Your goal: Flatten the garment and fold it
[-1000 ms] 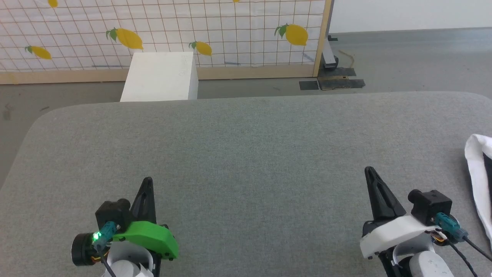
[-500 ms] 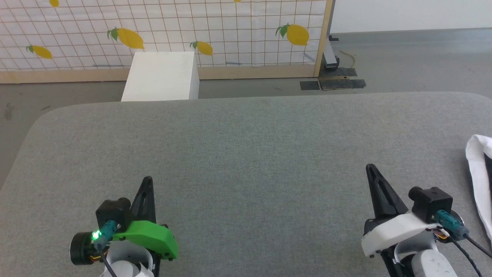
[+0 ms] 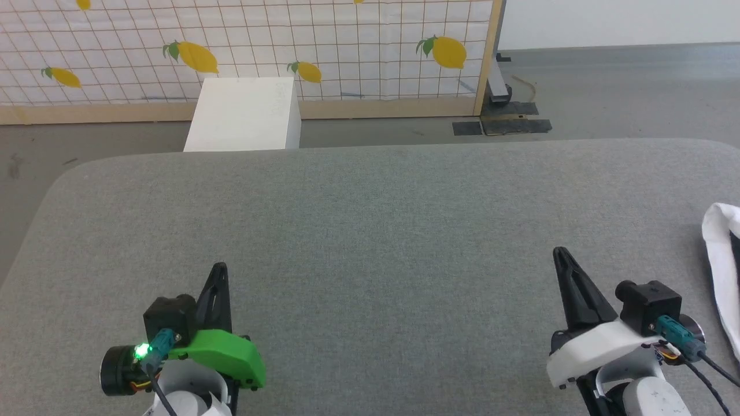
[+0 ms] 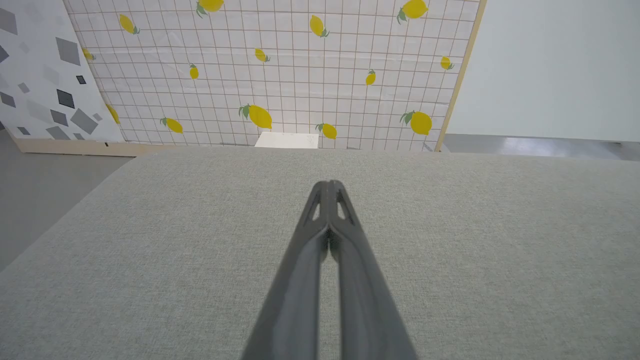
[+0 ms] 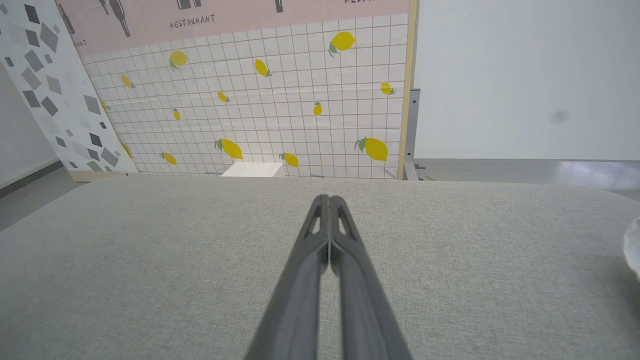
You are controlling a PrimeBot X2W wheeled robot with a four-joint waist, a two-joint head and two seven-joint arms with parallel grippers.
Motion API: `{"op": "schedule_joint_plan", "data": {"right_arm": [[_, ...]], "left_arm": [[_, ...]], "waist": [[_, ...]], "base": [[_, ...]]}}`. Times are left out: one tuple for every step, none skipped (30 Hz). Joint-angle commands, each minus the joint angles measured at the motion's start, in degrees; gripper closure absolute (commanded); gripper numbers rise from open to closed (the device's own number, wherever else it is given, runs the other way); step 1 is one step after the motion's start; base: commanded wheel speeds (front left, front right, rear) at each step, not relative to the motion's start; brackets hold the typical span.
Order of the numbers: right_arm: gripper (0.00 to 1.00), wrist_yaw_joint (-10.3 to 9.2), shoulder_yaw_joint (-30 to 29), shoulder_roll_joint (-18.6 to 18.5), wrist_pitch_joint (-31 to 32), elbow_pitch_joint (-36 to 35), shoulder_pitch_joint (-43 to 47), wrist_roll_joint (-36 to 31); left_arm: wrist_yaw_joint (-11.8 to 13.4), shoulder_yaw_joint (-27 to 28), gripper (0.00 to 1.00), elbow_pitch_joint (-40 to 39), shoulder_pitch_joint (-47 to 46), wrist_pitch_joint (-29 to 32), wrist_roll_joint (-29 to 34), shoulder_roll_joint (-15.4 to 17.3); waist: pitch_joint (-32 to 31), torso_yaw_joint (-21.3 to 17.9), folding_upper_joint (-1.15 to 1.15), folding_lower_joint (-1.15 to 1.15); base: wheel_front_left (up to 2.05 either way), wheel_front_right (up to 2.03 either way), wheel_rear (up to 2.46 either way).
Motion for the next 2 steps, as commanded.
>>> {"op": "schedule_joint_plan", "data": {"right_arm": [[1.0,-0.04,-0.2,0.0,0.4,-0.7,0.8,-0.7],[1.0,-0.04,-0.2,0.0,0.5,-0.8,0.9,-0.8]], "left_arm": [[-0.3,0.2,1.0,-0.5,0.9,0.4,0.8,-0.5],[-0.3,0.3,1.0,-0.7,1.0,0.5,1.0,-0.5]], "waist": [[0.0,0.0,0.0,0.0],[0.0,0.0,0.0,0.0]], "base": [[0.0,0.0,0.0],[0.0,0.0,0.0]]}}
